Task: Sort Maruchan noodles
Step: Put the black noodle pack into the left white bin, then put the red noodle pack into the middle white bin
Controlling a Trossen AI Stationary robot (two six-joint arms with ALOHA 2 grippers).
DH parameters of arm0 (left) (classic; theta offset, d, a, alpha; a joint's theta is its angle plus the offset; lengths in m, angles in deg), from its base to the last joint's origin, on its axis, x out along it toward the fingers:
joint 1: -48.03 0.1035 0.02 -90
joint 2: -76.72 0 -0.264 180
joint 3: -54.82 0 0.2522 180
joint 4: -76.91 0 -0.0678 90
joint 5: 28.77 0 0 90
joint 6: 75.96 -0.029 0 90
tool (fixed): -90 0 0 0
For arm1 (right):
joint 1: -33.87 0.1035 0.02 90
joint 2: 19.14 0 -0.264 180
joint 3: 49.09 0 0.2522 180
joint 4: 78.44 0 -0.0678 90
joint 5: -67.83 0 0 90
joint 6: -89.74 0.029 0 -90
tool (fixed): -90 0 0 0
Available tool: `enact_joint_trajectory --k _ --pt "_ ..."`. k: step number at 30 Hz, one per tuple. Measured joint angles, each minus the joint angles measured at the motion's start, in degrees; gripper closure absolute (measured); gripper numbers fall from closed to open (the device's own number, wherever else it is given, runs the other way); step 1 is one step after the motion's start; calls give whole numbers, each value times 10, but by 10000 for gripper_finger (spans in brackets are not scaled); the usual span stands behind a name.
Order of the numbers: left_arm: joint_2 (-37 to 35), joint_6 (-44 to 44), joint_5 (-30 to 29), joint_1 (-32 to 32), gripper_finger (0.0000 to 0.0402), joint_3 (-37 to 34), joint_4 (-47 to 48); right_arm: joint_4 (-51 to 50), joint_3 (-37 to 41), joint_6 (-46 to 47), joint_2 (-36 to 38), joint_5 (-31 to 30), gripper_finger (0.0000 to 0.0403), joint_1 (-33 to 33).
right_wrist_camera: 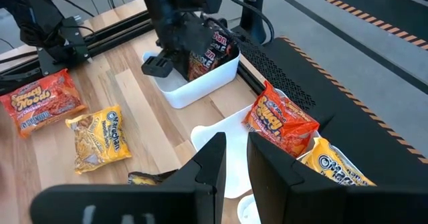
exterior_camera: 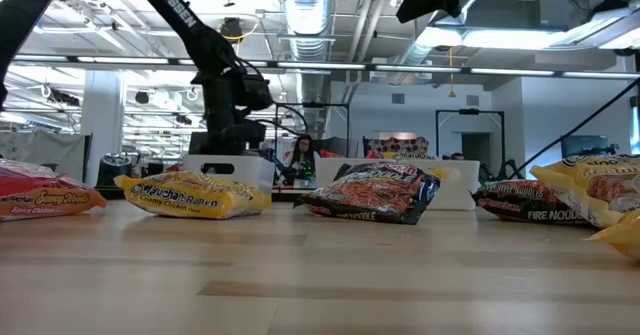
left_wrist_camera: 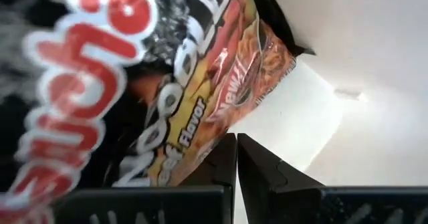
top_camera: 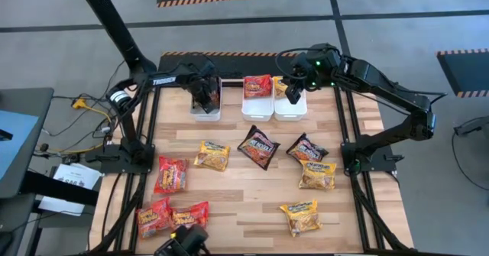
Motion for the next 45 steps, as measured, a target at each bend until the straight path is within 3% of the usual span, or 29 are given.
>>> enact_joint_trajectory --k 10,19,27,34,39,45 --pt "-71 10 -8 0 401 0 31 0 0 0 0 1 315 0" --pt "-202 56 2 -6 401 0 80 -17 0 -5 0 35 310 0" --pt "-322 118 47 -39 401 0 120 -72 0 -5 0 32 236 0" --pt "-362 168 117 -75 401 0 145 -74 0 0 0 45 179 18" --pt "-362 193 214 -92 372 0 222 -78 0 0 0 46 173 50" --pt "-361 224 242 -139 302 0 335 -77 0 7 0 46 174 97"
